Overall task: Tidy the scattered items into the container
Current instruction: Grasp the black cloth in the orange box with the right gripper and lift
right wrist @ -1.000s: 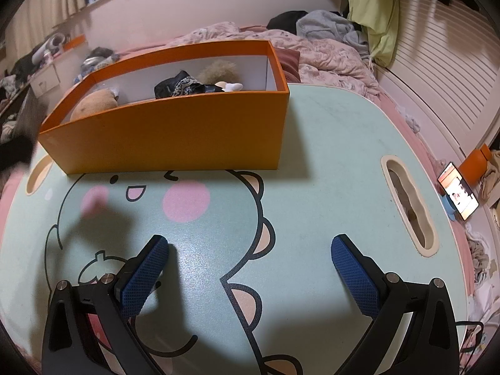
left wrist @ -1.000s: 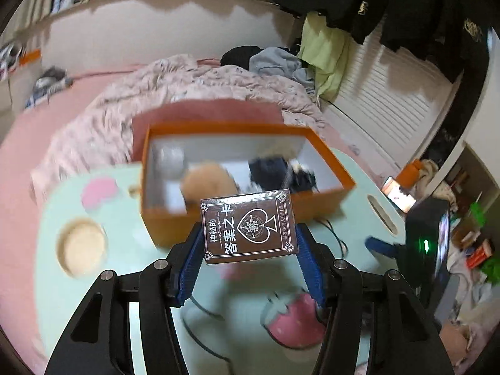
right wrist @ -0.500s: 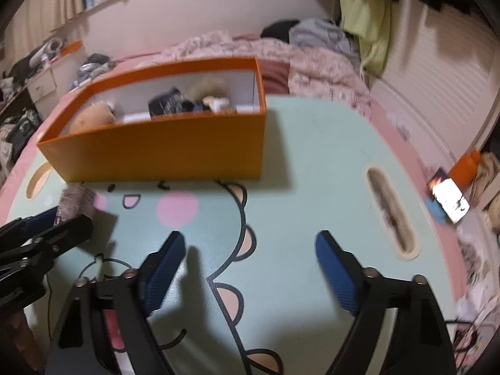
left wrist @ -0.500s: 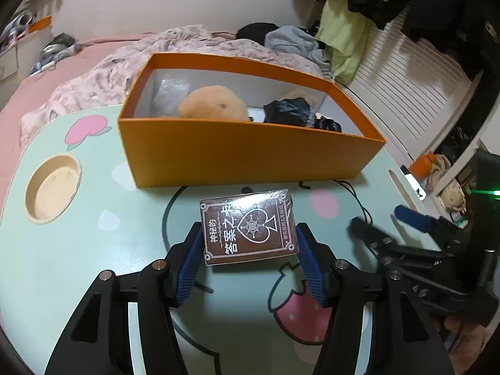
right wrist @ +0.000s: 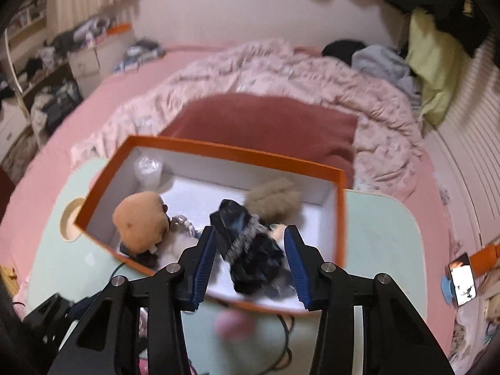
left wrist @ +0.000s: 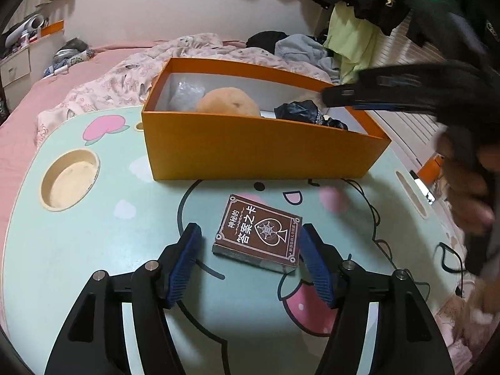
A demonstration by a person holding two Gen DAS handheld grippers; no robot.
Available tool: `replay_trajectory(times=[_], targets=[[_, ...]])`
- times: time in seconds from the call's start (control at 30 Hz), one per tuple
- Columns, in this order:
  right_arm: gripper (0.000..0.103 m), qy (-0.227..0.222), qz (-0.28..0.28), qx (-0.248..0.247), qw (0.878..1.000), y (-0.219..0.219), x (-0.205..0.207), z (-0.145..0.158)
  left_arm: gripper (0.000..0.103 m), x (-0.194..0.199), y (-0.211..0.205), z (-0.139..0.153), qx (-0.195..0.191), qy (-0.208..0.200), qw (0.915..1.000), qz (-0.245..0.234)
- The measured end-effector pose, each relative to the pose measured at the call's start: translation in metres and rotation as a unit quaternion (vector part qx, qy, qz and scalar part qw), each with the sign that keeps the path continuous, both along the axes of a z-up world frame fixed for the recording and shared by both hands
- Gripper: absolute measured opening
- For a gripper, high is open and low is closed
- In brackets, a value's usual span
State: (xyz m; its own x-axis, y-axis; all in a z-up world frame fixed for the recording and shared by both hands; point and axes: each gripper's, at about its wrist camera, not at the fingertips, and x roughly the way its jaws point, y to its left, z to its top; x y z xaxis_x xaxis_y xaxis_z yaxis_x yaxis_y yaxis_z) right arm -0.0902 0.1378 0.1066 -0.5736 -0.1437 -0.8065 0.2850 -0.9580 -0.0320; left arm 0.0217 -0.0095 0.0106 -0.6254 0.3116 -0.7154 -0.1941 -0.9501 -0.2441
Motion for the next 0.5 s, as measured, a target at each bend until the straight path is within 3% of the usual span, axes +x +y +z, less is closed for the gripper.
replay_trajectory(times=[0.1,0.17,0.27,0.37,0.5], targets=[[0.044,-0.022,0.007,0.026,0.999,-0.016,-0.016,-0.018,0.065,-0.002,-0.001,-0.002,0.004,-0.005,1.0,-0.002],[0.035,-0.034,0.004,0.046,0.998,-0.019,-0.023,-0.031,0.065,-0.003,-0.002,-0.002,0.005,-0.006,1.0,-0.003],[0.028,-0.033,-0.011,0.037,0.999,-0.014,-0.023,-0.035,0.065,-0.004,-0.001,-0.002,0.005,-0.006,1.0,-0.003],[0.024,-0.027,-0.019,0.005,0.999,-0.004,-0.021,-0.029,0.065,-0.003,-0.001,-0.002,0.005,-0.005,1.0,-0.003],[0.024,0.008,-0.026,-0.029,0.999,0.008,-0.011,0.002,0.065,-0.004,-0.002,-0.002,0.006,-0.006,1.0,-0.003]])
